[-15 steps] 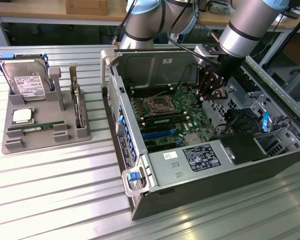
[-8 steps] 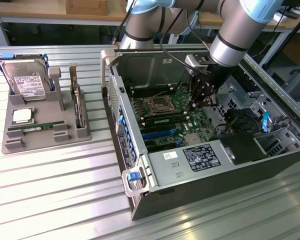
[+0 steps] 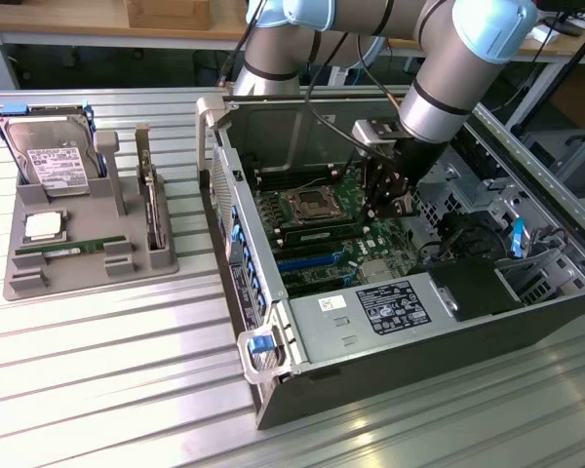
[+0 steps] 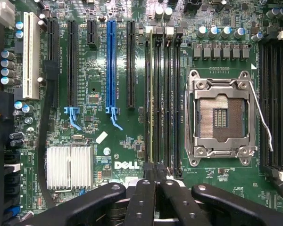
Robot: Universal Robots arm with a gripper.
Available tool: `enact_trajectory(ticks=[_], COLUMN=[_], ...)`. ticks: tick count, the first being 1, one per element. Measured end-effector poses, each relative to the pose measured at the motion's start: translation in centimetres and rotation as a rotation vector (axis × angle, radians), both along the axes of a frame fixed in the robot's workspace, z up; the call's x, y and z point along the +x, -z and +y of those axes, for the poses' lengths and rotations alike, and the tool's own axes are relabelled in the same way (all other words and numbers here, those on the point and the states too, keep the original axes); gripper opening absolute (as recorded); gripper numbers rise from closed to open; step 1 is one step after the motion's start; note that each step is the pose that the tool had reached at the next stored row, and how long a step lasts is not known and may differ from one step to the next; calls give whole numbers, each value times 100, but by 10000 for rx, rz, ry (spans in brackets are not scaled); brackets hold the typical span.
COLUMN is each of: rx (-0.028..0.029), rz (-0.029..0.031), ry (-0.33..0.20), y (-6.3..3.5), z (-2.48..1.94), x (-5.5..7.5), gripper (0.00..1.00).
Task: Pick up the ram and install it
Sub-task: 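Press down the ram until it locks into place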
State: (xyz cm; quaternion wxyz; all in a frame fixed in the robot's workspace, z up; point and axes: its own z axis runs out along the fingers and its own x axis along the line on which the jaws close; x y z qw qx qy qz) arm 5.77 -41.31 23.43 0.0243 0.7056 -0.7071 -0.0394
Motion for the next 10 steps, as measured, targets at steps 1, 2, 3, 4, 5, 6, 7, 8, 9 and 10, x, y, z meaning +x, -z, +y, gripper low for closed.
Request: enact_trajectory(ticks=[1, 2, 3, 4, 5, 6, 7, 8, 9, 10], rx=[-3, -3, -3, -2, -1, 5, 1, 1, 2, 2], rz=[0, 0, 0, 0, 0, -3, -4, -9, -11, -12], ry=[-1, -4, -4, -4, -5, -5, -5, -4, -9, -13], y=[14, 26, 29, 29, 30, -6, -49, -81, -82, -82], z=[0, -1, -1, -1, -1, 0, -1, -1, -1, -1], x=[0, 0, 0, 0, 0, 0, 0, -3, -40, -120], gripper=[10, 10, 10, 10, 10, 10, 10, 10, 10, 10])
